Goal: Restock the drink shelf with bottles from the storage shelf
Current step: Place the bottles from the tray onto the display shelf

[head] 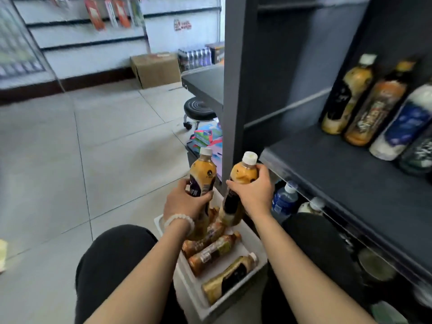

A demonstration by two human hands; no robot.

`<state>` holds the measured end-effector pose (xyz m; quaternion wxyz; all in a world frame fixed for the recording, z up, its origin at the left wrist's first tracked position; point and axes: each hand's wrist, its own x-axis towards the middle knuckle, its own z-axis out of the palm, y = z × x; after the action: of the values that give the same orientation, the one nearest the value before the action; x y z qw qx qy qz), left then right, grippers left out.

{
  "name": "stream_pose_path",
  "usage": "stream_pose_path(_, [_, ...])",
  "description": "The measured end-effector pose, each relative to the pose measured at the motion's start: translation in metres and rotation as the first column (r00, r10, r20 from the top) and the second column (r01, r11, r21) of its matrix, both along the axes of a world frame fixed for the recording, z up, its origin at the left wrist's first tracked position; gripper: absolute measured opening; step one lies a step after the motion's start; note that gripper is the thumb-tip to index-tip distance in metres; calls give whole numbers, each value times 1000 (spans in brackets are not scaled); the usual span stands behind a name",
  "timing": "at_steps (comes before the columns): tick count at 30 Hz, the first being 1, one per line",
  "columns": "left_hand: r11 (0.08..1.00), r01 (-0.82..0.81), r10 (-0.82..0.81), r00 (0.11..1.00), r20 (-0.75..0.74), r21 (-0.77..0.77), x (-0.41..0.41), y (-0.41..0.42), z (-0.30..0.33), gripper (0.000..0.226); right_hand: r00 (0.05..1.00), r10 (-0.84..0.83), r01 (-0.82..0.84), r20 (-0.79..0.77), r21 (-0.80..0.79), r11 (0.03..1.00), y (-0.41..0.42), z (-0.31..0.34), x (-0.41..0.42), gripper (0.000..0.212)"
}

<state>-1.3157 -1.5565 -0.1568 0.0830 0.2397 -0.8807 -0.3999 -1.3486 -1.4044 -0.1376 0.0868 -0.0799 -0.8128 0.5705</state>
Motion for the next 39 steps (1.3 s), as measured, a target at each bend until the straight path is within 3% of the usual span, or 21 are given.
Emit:
stream_pose_path(7, [996, 86, -91, 976, -200, -32, 23, 26, 74, 65, 981, 36, -31, -191, 29, 999, 36, 90, 16, 70])
stream_pose_path(15, [983, 78, -27, 957, -289, 167, 0, 63, 118, 47, 941, 60, -57, -334, 19, 998, 91, 161, -11, 76])
stream_pose_path(19, [972, 137, -70, 945, -318, 192, -38, 96, 135, 56, 938, 59, -47, -342, 46, 998, 130, 182, -49, 77])
stream_pose_path(25, [949, 264, -203, 929, -309, 171, -106, 144, 147, 40, 951, -42, 53, -306, 26, 998, 173, 186, -121, 78])
stream_pose_path(39, [880, 441, -378, 875, -302, 176, -211, 214, 109, 50, 955, -63, 79, -289, 41, 996, 224, 135, -206, 74])
